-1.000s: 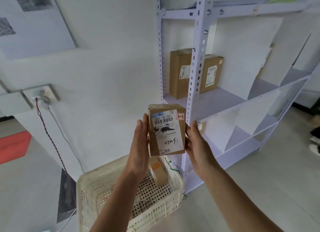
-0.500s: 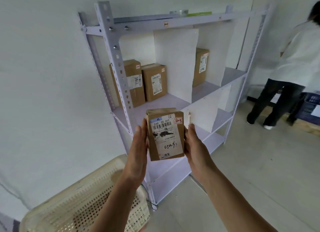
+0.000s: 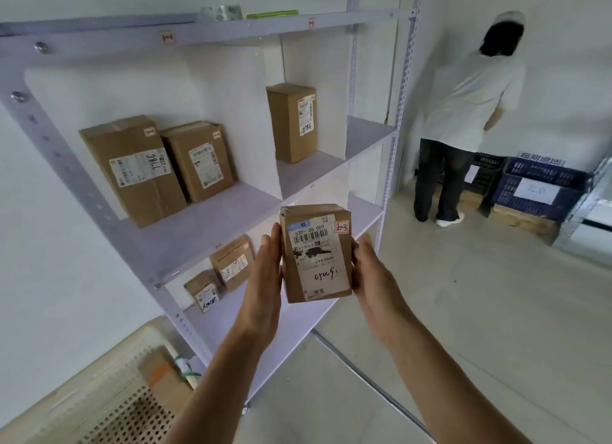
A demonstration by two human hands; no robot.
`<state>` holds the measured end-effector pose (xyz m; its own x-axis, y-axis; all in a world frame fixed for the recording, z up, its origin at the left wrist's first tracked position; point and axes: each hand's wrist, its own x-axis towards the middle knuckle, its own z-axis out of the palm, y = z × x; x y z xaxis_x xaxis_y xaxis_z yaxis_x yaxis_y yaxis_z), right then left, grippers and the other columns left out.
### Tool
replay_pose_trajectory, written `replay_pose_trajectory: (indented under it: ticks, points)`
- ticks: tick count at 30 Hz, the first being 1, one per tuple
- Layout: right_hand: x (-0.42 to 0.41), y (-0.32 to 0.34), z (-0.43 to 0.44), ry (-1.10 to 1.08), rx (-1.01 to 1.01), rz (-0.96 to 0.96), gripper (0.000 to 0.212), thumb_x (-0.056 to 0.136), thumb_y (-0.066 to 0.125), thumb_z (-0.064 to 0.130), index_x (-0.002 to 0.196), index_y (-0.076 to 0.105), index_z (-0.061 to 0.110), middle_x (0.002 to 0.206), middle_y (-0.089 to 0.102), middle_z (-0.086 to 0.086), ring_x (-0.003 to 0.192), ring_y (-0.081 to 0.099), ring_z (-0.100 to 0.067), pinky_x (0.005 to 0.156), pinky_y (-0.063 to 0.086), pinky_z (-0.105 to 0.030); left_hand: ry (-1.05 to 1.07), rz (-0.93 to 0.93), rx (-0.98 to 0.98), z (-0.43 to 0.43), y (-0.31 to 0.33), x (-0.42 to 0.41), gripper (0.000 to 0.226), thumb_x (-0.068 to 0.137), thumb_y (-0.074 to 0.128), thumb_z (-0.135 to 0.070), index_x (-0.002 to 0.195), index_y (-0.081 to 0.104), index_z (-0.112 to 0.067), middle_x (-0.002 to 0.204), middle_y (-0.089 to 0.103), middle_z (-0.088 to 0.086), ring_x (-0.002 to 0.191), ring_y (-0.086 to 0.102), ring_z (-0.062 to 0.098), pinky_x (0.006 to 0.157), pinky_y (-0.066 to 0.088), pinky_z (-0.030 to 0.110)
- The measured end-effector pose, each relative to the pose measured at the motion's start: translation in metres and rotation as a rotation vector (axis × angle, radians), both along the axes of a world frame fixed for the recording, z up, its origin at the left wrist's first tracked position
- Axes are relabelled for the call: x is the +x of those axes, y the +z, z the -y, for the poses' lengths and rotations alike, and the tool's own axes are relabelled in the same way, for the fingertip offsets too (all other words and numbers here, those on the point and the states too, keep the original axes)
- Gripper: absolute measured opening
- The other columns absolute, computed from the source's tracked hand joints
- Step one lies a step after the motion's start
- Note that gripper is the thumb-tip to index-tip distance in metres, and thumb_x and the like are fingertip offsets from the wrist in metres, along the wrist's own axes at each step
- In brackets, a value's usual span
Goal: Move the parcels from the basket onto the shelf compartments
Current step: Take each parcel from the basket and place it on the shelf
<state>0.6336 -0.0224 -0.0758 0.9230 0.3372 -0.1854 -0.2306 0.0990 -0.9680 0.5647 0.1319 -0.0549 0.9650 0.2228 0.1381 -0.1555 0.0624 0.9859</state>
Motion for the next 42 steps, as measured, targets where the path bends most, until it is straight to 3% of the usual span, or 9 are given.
replay_pose_trajectory:
  ticks: [5,10,14,17,22,29,34,37,42]
  points:
    - [0.047,-0.009,0.024,-0.046,-0.011,-0.032,0.057,0.108,0.016,0.062,0.123,0.069,0.047,0.121,0.077,0.012,0.123,0.068,-0.015,0.12,0.041,-0.053,-0.063,-0.012,-0.041,0.026,-0.001,0.055,0.064,0.114,0.009,-0.046,0.117,0.069,-0.069,0.134,0.069,-0.029,0.131,0.06,-0.007,0.114,0.038,0.036]
    - [0.111,-0.02,0.038,-0.117,-0.013,-0.075,0.058,0.106,0.019,0.066,0.116,0.072,0.046,0.117,0.078,0.014,0.122,0.067,-0.015,0.119,0.042,-0.051,-0.089,-0.014,-0.063,0.034,-0.016,0.13,0.055,0.113,0.015,-0.054,0.141,0.062,-0.051,0.146,0.066,-0.01,0.141,0.057,0.012,0.125,0.034,0.059]
    - [0.169,-0.02,0.047,-0.134,-0.024,-0.085,0.059,0.108,0.017,0.062,0.101,0.074,0.046,0.101,0.079,0.021,0.105,0.07,-0.004,0.104,0.049,-0.035,-0.102,-0.012,-0.133,0.04,-0.024,0.193,0.06,0.116,0.013,-0.045,0.127,0.07,-0.059,0.141,0.069,-0.016,0.137,0.059,0.005,0.125,0.034,0.052]
    - [0.21,-0.023,0.05,-0.154,-0.051,-0.089,0.058,0.107,0.017,0.063,0.102,0.073,0.046,0.101,0.079,0.023,0.098,0.074,-0.001,0.091,0.05,-0.028,-0.099,-0.033,-0.149,0.042,-0.031,0.234,0.051,0.11,0.023,-0.057,0.141,0.062,-0.052,0.148,0.064,-0.015,0.143,0.054,0.006,0.128,0.029,0.055]
    - [0.261,-0.031,0.052,-0.162,-0.044,-0.102,0.058,0.106,0.018,0.064,0.106,0.074,0.048,0.108,0.079,0.02,0.102,0.074,-0.001,0.097,0.052,-0.032,-0.112,-0.083,-0.171,0.047,-0.032,0.287,0.055,0.116,0.019,-0.049,0.129,0.072,-0.053,0.14,0.071,-0.011,0.136,0.062,0.01,0.123,0.038,0.055]
    - [0.33,-0.042,0.065,-0.156,-0.041,-0.105,0.059,0.107,0.018,0.063,0.116,0.071,0.04,0.11,0.081,0.012,0.101,0.076,-0.005,0.089,0.055,-0.03,-0.111,-0.11,-0.128,0.065,-0.036,0.35,0.062,0.115,0.015,-0.046,0.111,0.073,-0.066,0.13,0.073,-0.023,0.127,0.063,-0.005,0.112,0.042,0.034]
    - [0.39,-0.054,0.091,-0.083,-0.022,-0.098,0.059,0.109,0.015,0.059,0.121,0.069,0.038,0.114,0.08,0.008,0.104,0.076,-0.007,0.088,0.055,-0.028,-0.018,-0.107,-0.117,0.09,-0.05,0.398,0.052,0.11,0.019,-0.05,0.127,0.066,-0.065,0.138,0.067,-0.026,0.136,0.057,-0.004,0.12,0.036,0.038]
    - [0.43,-0.063,0.114,-0.04,-0.015,-0.108,0.059,0.109,0.014,0.059,0.124,0.068,0.038,0.116,0.08,0.007,0.105,0.075,-0.007,0.092,0.055,-0.031,0.033,-0.112,-0.106,0.117,-0.058,0.432,0.049,0.112,0.021,-0.051,0.128,0.065,-0.063,0.137,0.068,-0.025,0.133,0.059,-0.002,0.114,0.038,0.037]
    - [0.496,-0.071,0.16,0.051,-0.026,-0.118,0.059,0.109,0.015,0.06,0.124,0.068,0.039,0.115,0.08,0.008,0.103,0.075,-0.004,0.101,0.05,-0.036,0.116,-0.139,-0.141,0.167,-0.072,0.487,0.052,0.116,0.01,-0.039,0.145,0.053,-0.042,0.14,0.068,-0.021,0.137,0.057,0.002,0.118,0.039,0.039]
